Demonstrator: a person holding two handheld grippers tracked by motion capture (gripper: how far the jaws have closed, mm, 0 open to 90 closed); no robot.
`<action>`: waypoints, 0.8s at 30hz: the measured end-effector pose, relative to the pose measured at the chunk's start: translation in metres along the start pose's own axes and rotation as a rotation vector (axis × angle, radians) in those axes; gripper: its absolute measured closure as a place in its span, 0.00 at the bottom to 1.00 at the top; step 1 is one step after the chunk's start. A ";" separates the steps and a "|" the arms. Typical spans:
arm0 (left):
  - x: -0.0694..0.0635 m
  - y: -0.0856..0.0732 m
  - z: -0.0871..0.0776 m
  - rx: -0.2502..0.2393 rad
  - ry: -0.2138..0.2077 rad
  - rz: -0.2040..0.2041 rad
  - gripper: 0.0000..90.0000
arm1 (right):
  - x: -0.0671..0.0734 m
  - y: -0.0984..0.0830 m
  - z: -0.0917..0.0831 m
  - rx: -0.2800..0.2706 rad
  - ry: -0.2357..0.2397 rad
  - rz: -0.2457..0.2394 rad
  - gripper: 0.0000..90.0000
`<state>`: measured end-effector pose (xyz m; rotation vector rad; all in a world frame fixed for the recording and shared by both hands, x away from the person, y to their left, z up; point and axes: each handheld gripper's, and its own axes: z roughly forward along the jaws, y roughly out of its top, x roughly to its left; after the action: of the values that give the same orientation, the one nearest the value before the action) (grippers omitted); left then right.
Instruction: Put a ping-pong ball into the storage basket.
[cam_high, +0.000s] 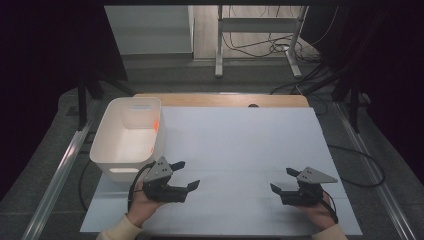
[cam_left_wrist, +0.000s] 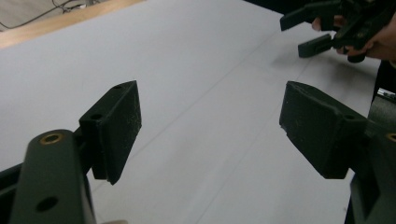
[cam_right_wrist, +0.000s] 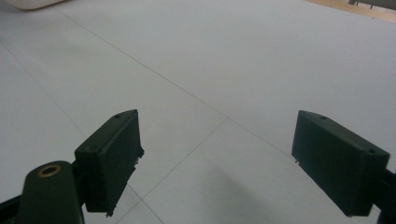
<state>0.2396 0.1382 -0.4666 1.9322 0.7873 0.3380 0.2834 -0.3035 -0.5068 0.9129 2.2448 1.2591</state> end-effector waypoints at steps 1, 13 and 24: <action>0.003 -0.008 -0.003 0.005 0.010 -0.014 0.24 | 0.000 0.000 -0.001 -0.009 0.003 -0.003 0.18; 0.019 -0.049 -0.019 0.008 0.075 -0.066 0.24 | 0.002 0.000 0.000 -0.020 0.051 0.010 0.18; 0.029 -0.053 -0.014 0.002 0.080 -0.080 0.24 | 0.003 0.000 0.001 -0.010 0.070 0.001 0.18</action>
<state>0.2333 0.1833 -0.5089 1.8931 0.9147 0.3681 0.2817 -0.3005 -0.5074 0.8795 2.2892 1.3216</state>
